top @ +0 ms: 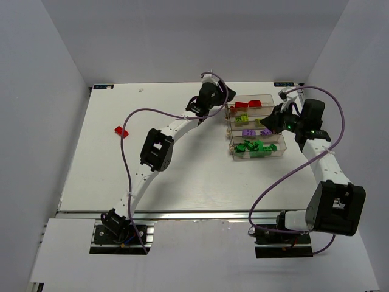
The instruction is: Sort the legos into containers by color
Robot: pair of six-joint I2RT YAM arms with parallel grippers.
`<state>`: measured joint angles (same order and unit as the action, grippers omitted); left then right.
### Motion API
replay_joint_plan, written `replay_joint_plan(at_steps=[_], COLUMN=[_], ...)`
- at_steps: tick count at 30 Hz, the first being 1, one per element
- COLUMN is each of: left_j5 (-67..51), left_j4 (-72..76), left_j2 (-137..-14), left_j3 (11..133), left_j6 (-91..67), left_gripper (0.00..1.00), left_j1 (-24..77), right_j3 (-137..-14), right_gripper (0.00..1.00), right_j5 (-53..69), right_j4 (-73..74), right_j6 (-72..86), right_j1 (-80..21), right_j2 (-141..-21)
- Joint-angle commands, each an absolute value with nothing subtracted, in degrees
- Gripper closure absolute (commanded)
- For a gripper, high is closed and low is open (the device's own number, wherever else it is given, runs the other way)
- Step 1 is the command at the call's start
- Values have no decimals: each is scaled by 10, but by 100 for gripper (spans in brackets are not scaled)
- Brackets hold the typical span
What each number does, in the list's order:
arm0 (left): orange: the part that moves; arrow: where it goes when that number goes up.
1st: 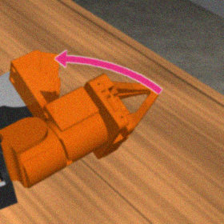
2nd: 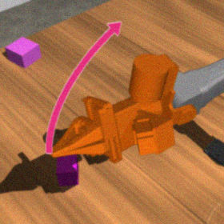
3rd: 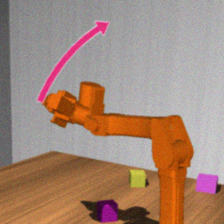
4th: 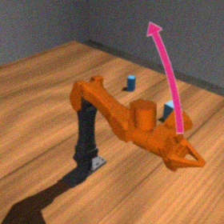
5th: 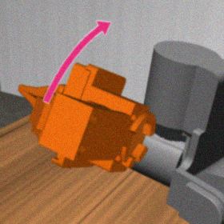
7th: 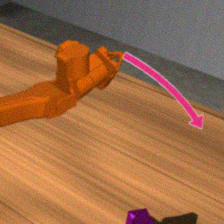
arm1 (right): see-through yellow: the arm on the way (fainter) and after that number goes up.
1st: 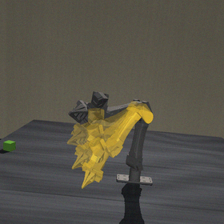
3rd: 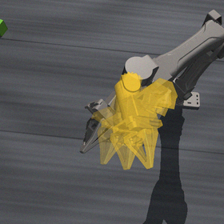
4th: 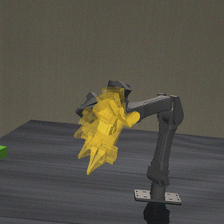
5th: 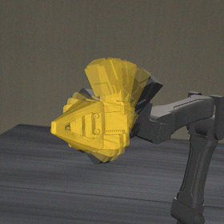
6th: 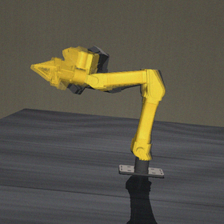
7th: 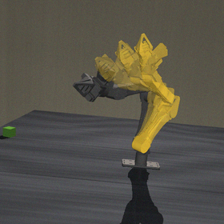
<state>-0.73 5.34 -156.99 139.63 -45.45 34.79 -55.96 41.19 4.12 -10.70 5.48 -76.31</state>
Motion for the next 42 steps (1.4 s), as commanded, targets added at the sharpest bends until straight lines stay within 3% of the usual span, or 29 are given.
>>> replay_joint_plan(at_steps=[1, 4, 5, 6, 9, 10, 11, 15, 16, 19, 20, 23, 28, 32, 37, 42], left_j5=[13, 13, 11, 11, 19, 21, 18, 52, 61, 98, 103, 142, 188, 158, 106, 127], left_j4=[47, 41, 41, 36, 19, 4, -4, -102, -135, -180, -191, -249, -347, -370, -360, -395], left_j2=[-1555, -1519, -1501, -1481, -1369, -1335, -1268, -1104, -1070, -934, -902, -791, -715, -695, -684, -659], left_j3=[1417, 1407, 1395, 1357, 1271, 1204, 1169, 1011, 978, 839, 787, 737, 668, 632, 616, 681], left_j6=[-442, -426, -421, -406, -379, -361, -353, -338, -339, -333, -330, -322, -330, -357, -365, -379], left_gripper=[38, 59, 68, 83, 99, 99, 96, 55, 39, 20, 19, 2, 2, 2, 3, 4], left_j1=[352, 347, 345, 338, 321, 316, 300, 247, 233, 176, 149, 112, 57, 7, -78, -84], right_j3=[-557, -564, -568, -576, -584, -588, -593, -618, -614, -605, -604, -651, -786, -901, -972, -1064], right_gripper=[94, 83, 74, 56, 33, 30, 28, 22, 22, 23, 24, 26, 26, 24, 23, 22], right_j5=[428, 451, 480, 502, 598, 621, 660, 673, 654, 548, 511, 423, 374, 195, 172, 184], right_j4=[24, 49, 62, 92, 128, 167, 193, 299, 299, 262, 235, 192, 181, 166, 95, 10], right_j6=[-103, -138, -155, -196, -259, -308, -335, -474, -486, -469, -416, -373, -291, -200, -135, -113], right_j1=[58, 58, 58, 58, 58, 57, 51, 15, 3, -80, -132, -223, -305, -395, -444, -489], right_j2=[-744, -744, -744, -745, -749, -757, -761, -782, -783, -787, -792, -842, -968, -1069, -1137, -1228])
